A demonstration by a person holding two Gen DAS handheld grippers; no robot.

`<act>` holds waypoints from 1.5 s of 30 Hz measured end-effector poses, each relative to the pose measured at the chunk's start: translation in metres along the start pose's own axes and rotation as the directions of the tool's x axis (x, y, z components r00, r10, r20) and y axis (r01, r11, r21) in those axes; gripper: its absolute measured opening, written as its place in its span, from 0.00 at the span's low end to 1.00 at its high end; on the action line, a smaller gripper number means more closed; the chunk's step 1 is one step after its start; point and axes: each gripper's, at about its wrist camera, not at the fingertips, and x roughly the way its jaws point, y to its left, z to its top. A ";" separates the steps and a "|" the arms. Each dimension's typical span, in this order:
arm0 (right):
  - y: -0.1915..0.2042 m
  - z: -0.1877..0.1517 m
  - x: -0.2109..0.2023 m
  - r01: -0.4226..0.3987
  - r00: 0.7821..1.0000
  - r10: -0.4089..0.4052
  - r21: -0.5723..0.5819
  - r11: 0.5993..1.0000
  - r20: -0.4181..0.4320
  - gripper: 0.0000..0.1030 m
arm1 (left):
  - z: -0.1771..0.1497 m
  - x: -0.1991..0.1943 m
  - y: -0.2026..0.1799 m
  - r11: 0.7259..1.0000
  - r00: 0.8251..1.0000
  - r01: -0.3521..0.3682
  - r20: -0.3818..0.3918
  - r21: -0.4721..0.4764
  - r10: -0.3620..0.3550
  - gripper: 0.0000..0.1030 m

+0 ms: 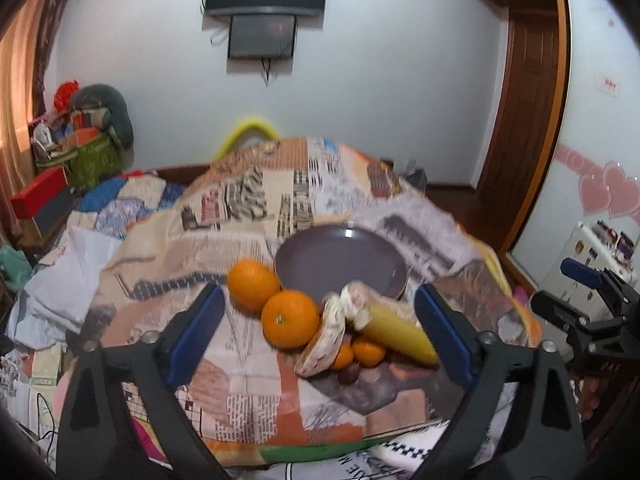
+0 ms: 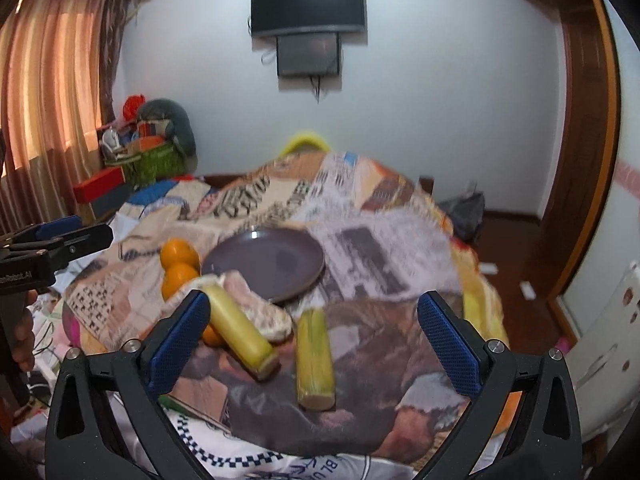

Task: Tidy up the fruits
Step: 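Grasp the pomelo segment with the left gripper while the right grasps a green sugarcane piece, then lift the pomelo segment with the left gripper while the right carries sugarcane over the plate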

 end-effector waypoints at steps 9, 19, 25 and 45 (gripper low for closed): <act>-0.015 -0.020 0.044 -0.078 0.980 0.091 0.076 0.994 -0.180 0.73 | -0.021 0.054 0.006 0.999 0.985 0.034 -0.169 -0.006 -0.035 0.65; -0.022 -0.033 0.067 -0.113 0.957 0.143 0.130 0.985 -0.253 0.50 | -0.034 0.094 -0.005 0.998 0.963 0.059 -0.265 0.028 -0.050 0.40; -0.024 -0.037 0.077 -0.147 0.942 0.185 0.149 0.978 -0.281 0.38 | -0.036 0.109 -0.010 0.997 0.955 0.052 -0.296 0.057 -0.033 0.31; -0.021 -0.041 0.101 -0.143 0.936 0.181 0.145 0.979 -0.302 0.33 | -0.037 0.123 -0.015 0.996 0.951 0.003 -0.309 0.093 0.025 0.27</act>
